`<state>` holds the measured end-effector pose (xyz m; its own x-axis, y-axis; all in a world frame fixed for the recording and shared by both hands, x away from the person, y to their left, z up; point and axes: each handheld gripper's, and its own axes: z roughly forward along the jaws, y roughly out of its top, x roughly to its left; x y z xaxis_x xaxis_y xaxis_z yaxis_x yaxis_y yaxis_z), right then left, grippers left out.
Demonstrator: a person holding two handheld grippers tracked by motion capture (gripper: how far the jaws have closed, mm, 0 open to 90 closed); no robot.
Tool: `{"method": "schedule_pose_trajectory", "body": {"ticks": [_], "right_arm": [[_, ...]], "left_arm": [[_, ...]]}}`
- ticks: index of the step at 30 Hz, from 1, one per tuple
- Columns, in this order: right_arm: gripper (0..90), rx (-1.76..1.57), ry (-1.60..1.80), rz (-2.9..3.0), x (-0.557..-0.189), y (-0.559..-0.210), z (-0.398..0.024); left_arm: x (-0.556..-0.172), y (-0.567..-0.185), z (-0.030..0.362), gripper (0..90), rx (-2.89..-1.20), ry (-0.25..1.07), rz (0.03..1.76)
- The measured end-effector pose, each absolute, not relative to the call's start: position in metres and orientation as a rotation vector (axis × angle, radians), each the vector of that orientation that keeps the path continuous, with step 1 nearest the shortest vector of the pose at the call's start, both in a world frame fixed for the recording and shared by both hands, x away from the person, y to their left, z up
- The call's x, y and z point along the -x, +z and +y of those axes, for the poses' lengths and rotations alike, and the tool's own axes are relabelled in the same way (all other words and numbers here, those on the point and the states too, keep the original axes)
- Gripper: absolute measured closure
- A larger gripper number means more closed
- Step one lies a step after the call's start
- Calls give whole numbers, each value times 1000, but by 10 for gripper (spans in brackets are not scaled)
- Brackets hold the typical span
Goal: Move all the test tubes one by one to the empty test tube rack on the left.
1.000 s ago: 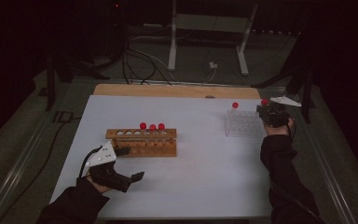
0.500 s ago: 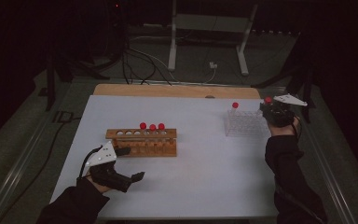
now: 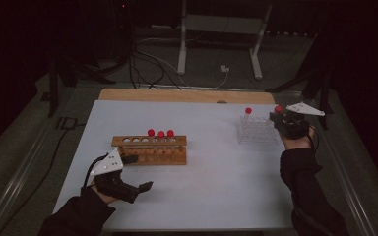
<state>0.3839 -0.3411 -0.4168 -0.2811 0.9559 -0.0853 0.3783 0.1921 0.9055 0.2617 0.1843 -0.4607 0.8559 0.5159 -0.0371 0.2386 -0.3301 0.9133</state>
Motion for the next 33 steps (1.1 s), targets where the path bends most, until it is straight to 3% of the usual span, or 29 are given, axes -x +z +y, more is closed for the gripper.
{"method": "schedule_pose_trajectory", "body": {"ticks": [33], "right_arm": [[756, -932, 1206, 2110, -316, -414, -247]], "left_arm": [[-257, -449, 170, 6, -1951, 290, 499]]}}
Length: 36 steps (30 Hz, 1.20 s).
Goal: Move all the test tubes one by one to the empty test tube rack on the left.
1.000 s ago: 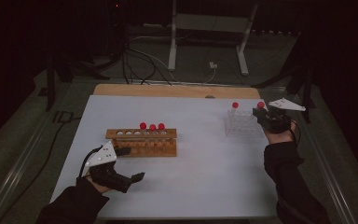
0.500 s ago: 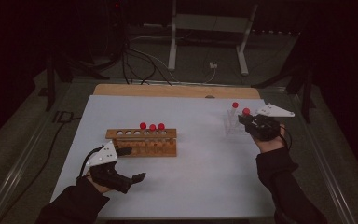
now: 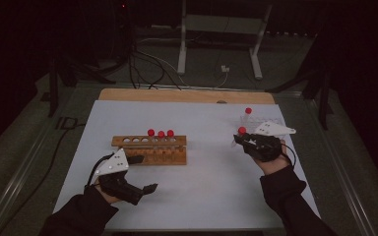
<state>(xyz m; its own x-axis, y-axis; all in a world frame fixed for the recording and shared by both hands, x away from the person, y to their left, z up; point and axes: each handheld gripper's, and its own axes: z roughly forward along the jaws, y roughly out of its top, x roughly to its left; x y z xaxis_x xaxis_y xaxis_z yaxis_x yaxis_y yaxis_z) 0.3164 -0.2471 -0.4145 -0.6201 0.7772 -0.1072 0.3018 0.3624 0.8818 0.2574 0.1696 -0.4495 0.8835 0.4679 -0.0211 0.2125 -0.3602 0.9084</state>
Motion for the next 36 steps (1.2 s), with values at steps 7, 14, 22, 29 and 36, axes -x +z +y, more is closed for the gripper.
{"method": "schedule_pose_trajectory", "body": {"ticks": [7, 14, 22, 29, 36], "right_arm": [[756, -866, 1219, 2189, -303, -424, -228], [756, -808, 1217, 2268, -291, -434, -211], [755, -748, 1228, 2343, -279, -442, -193], [755, -704, 1237, 2394, -272, -447, -180], [755, -660, 1249, 2438, -265, -449, -168]], "left_arm": [[-256, -445, 163, 6, -1958, 271, 469], [-259, -440, 152, 6, -1954, 257, 442], [-262, -434, 134, 9, -1960, 248, 400], [-266, -428, 118, 9, -1966, 233, 365], [-269, -421, 101, 42, -1944, 221, 330]]}}
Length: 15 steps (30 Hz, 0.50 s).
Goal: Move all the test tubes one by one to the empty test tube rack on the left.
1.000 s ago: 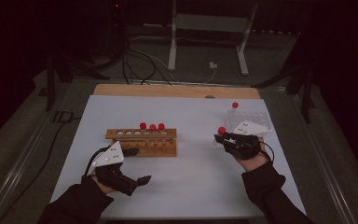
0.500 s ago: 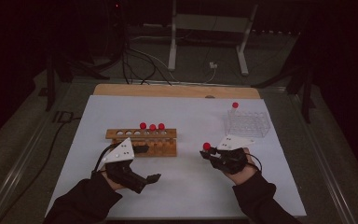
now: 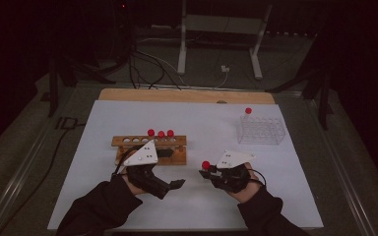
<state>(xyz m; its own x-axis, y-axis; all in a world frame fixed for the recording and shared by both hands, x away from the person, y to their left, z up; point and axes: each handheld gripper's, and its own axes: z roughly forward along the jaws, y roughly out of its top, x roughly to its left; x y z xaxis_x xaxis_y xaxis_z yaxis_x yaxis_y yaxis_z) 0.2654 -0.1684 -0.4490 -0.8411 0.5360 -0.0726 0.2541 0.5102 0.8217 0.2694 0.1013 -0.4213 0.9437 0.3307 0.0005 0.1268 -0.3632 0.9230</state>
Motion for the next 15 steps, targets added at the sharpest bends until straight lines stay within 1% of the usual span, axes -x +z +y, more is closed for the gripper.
{"method": "schedule_pose_trajectory", "body": {"ticks": [5, 7, 9, 11, 12, 15], "right_arm": [[755, -637, 1255, 2455, -262, -450, -163], [756, -628, 1256, 2458, -260, -449, -162], [755, -618, 1262, 2463, -259, -449, -161], [755, -613, 1263, 2465, -258, -449, -159], [755, -613, 1266, 2467, -258, -449, -159], [755, -608, 1267, 2468, -257, -449, -159]], "left_arm": [[-272, -421, 87, 91, -1952, 208, 306], [-273, -422, 82, 149, -1948, 211, 303], [-275, -423, 76, 168, -1949, 202, 294], [-276, -424, 69, 227, -1954, 198, 287], [-276, -425, 67, 240, -1957, 199, 284], [-277, -426, 61, 349, -1963, 204, 281]]}}
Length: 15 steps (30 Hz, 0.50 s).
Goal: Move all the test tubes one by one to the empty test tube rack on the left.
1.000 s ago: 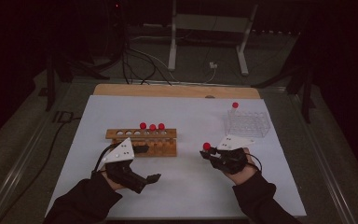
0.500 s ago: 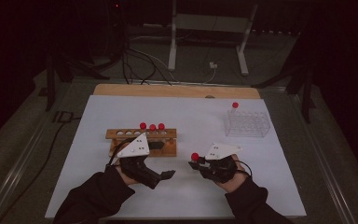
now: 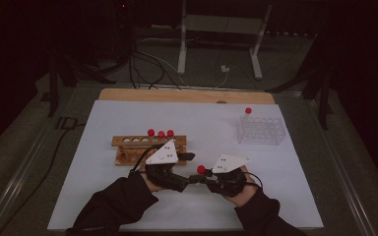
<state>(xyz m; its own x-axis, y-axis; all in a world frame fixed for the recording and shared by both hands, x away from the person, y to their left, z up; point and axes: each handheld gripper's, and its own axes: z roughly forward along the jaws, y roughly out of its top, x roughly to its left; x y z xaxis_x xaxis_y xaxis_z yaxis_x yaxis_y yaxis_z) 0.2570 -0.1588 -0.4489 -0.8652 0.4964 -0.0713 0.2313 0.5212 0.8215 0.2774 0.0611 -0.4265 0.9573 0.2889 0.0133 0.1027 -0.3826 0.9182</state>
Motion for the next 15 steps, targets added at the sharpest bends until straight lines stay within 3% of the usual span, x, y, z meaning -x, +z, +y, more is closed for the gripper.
{"method": "schedule_pose_trajectory", "body": {"ticks": [6, 15], "right_arm": [[755, -607, 1270, 2466, -256, -449, -159], [756, -620, 1263, 2464, -258, -449, -161]], "left_arm": [[-279, -430, 53, 517, -1979, 206, 264], [-279, -432, 49, 693, -1992, 220, 246]]}}
